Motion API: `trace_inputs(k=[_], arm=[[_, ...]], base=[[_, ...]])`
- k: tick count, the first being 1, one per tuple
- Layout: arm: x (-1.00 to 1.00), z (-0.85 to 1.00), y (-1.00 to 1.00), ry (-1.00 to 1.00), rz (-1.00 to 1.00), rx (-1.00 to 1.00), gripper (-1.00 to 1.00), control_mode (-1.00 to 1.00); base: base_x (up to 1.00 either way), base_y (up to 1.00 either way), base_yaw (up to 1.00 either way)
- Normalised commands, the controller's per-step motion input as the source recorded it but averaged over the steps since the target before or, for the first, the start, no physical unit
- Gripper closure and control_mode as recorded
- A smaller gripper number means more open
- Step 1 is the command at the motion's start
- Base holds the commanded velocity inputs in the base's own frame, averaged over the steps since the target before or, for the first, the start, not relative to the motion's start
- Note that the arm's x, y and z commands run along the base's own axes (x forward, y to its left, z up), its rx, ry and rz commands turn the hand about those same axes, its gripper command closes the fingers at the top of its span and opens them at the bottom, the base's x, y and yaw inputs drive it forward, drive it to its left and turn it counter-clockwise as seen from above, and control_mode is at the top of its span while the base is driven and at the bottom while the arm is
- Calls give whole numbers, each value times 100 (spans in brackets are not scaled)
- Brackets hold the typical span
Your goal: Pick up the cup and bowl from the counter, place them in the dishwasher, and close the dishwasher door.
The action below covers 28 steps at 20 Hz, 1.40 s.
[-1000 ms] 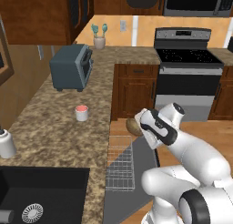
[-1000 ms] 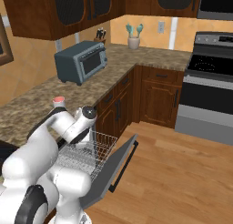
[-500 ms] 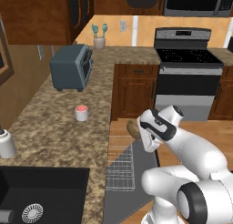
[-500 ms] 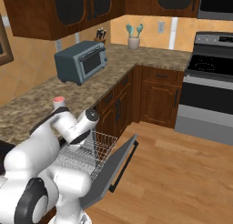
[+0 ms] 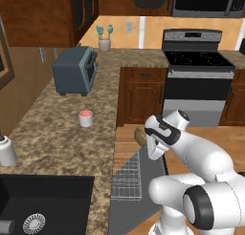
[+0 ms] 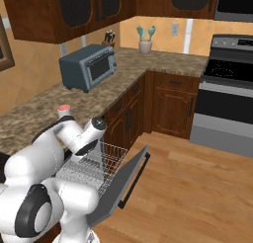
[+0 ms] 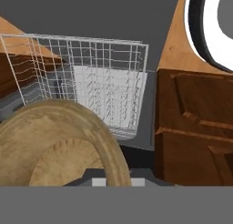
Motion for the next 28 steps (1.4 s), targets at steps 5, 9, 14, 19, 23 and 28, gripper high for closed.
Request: trace_inputs(k=[5,9,14,19,23,28], arm=[[8,-30,0,7,-5,0,100,-100],[4,-17,0,6,-2,0,100,-100],[11,-14,-1,4,-1,3,100,-100],[13,-18,-15,0,0,6,100,-100],[11,-18,-13,0,0,7,100,-100],[10,-15,0,1,0,4,100,-100]], base=[[0,0,0],[0,0,0],[0,0,0],[0,0,0],[0,0,0],[0,0,0]])
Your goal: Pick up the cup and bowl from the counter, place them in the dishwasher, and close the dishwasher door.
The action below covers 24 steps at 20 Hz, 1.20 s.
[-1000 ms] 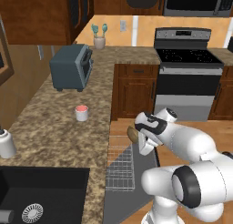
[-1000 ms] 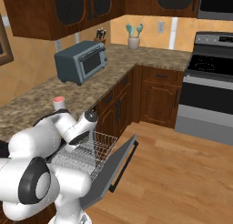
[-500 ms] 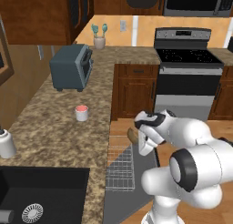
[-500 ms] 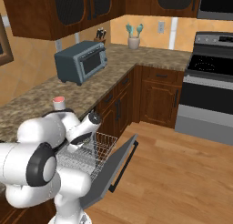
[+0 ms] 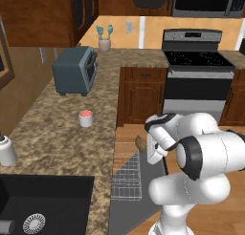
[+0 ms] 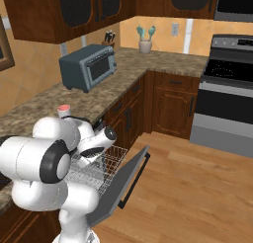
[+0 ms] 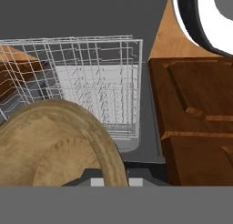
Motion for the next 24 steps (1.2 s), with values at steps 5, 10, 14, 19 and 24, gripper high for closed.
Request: trace_inputs(k=[5,10,14,19,24], arm=[[16,-24,0,2,0,0,100,-100],[24,-28,0,3,0,0,100,-100],[25,-26,0,3,0,0,100,-100],[26,-31,0,4,0,0,100,-100],[24,-33,6,2,0,0,100,-100]], base=[[0,0,0],[0,0,0],[0,0,0],[0,0,0],[0,0,0]])
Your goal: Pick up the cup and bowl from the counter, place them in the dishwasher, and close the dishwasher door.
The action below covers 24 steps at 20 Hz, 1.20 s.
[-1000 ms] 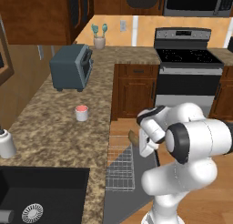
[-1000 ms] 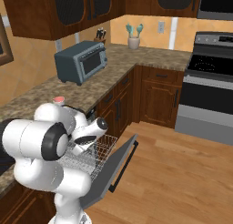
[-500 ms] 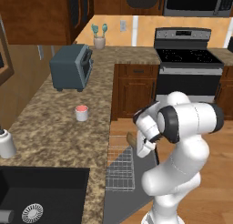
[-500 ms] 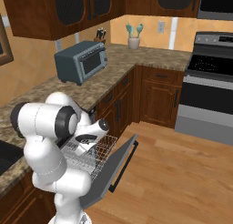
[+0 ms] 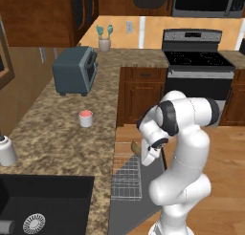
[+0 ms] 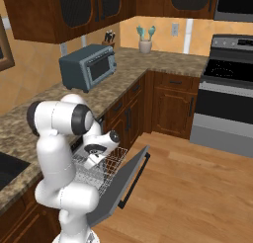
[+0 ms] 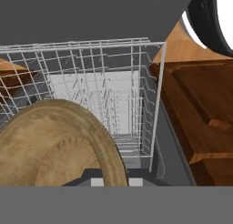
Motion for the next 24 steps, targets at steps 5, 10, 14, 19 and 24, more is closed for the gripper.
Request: trace_inputs(k=[5,10,14,19,24], arm=[[17,-36,12,1,0,0,100,-100],[19,-30,1,0,0,0,100,-100],[19,-26,0,0,0,0,100,-100],[23,-26,0,0,-1,0,100,-100],[25,-28,0,0,-1,0,100,-100]], base=[[0,0,0],[0,0,0],[0,0,0],[0,0,0],[0,0,0]])
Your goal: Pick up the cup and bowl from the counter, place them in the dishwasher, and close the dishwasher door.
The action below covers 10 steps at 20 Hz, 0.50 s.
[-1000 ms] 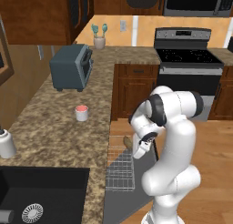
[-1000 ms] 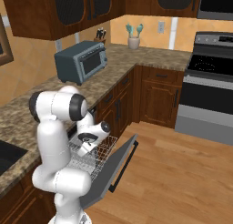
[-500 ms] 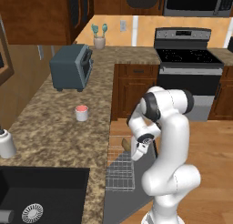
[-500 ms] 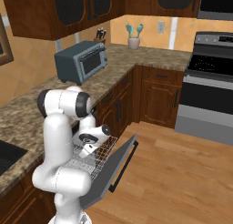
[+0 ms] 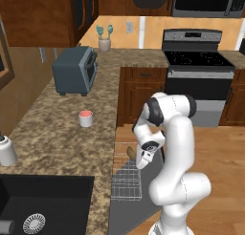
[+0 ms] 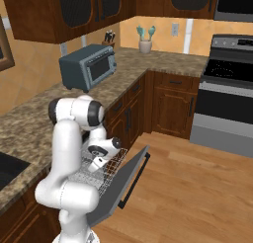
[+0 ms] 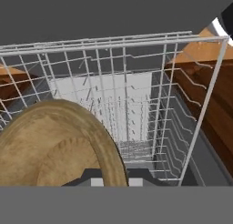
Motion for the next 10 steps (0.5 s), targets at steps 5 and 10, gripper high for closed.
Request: trace_inputs(k=[5,10], arm=[[31,-32,2,0,-1,0,100,-100],[34,-31,3,0,-2,0,100,-100]], base=[[0,0,0],[0,0,0]])
